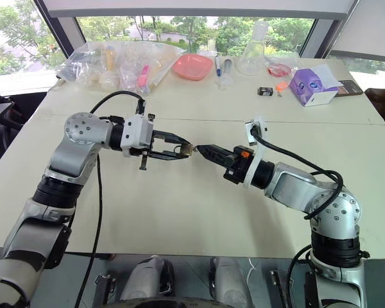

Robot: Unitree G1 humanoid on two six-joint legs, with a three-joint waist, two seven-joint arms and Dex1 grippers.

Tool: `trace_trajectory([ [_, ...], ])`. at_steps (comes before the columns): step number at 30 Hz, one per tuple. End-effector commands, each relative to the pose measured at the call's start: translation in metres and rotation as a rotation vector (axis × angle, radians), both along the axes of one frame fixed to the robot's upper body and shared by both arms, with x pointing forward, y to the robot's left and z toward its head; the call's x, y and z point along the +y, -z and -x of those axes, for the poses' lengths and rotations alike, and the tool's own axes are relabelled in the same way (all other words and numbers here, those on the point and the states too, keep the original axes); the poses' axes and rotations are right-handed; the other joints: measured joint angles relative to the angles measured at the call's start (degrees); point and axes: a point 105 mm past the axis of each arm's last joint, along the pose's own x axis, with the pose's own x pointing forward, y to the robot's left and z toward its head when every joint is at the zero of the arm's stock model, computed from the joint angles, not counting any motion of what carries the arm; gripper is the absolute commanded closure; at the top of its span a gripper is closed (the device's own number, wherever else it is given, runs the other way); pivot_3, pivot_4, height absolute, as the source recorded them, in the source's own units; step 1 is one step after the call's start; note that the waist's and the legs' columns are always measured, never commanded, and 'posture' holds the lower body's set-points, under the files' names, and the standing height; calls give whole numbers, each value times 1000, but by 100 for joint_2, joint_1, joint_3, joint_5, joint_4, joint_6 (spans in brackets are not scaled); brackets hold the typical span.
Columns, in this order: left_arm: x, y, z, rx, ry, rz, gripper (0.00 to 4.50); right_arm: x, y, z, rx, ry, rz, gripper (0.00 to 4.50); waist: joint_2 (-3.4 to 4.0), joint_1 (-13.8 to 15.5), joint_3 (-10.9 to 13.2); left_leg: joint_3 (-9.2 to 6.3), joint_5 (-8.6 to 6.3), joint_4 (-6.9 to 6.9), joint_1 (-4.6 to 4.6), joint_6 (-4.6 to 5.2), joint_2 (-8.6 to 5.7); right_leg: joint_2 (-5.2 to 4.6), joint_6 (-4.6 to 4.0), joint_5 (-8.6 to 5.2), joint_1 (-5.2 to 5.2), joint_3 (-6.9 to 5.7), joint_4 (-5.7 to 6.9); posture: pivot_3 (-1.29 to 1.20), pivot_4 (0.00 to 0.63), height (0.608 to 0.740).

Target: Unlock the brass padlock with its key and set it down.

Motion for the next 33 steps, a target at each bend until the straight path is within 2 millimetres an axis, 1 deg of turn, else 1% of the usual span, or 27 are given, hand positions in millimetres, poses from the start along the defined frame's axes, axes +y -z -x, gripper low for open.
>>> trace_trajectory([
  [1, -1, -3, 3, -37, 11, 0, 3777, 1, -9, 3, -41, -1, -16, 4464, 0, 1, 0, 0, 0, 0, 0, 0, 0, 0, 0, 0, 0, 0, 0, 0, 150, 740],
  [4, -2, -3, 3, -45, 9, 2, 3777, 2, -10, 5, -42, -15, -20, 3601, 0, 2, 0, 0, 0, 0, 0, 0, 0, 0, 0, 0, 0, 0, 0, 0, 150, 740],
  [6, -3, -5, 2, -55, 7, 5, 3777, 2, -8, 4, -32, -9, -17, 2632, 0, 1, 0, 0, 0, 0, 0, 0, 0, 0, 0, 0, 0, 0, 0, 0, 150, 740],
  [9, -4, -8, 2, -71, 2, 10, 3777, 0, -7, 2, -21, -2, -18, 1053, 0, 1, 0, 0, 0, 0, 0, 0, 0, 0, 0, 0, 0, 0, 0, 0, 150, 740],
  [10, -4, -9, 2, -75, 2, 11, 3777, 0, -7, 2, -19, -1, -19, 660, 0, 1, 0, 0, 0, 0, 0, 0, 0, 0, 0, 0, 0, 0, 0, 0, 150, 740],
  [17, -7, -16, 2, -99, 0, 17, 3777, 0, -6, 2, -2, -3, -22, 660, 0, 2, 0, 0, 0, 0, 0, 0, 0, 0, 0, 0, 0, 0, 0, 0, 150, 740],
  [19, -8, -17, 3, -104, 2, 15, 3777, 0, -5, 2, 2, -5, -23, 1158, 0, 2, 0, 0, 0, 0, 0, 0, 0, 0, 0, 0, 0, 0, 0, 0, 150, 740],
  [21, -9, -18, 4, -108, 6, 13, 3777, 1, -4, 2, 3, -10, -17, 1860, 0, 2, 0, 0, 0, 0, 0, 0, 0, 0, 0, 0, 0, 0, 0, 0, 150, 740],
  [22, -11, -18, 5, -111, 10, 12, 3777, 2, -4, 2, 3, -12, -17, 2491, 0, 2, 0, 0, 0, 0, 0, 0, 0, 0, 0, 0, 0, 0, 0, 0, 150, 740],
  [25, -13, -18, 8, -123, 22, 4, 3777, 3, -5, 2, 3, -16, -25, 4119, 0, 2, 0, 0, 0, 0, 0, 0, 0, 0, 0, 0, 0, 0, 0, 0, 150, 740],
  [26, -14, -19, 9, -130, 25, 1, 3777, 4, -5, 1, 3, -17, -26, 4472, 0, 2, 0, 0, 0, 0, 0, 0, 0, 0, 0, 0, 0, 0, 0, 0, 150, 740],
  [29, -16, -20, 9, -152, 29, 3, 3777, 4, -5, 1, 8, -16, -33, 4472, 0, 3, 0, 0, 0, 0, 0, 0, 0, 0, 0, 0, 0, 0, 0, 0, 150, 740],
  [33, -16, -20, 4, -226, 14, 4, 3777, 2, -7, 0, 46, 7, -95, 4472, 0, 7, 0, 0, 0, 0, 0, 0, 0, -1, 0, 0, 0, 0, -1, 0, 150, 740],
])
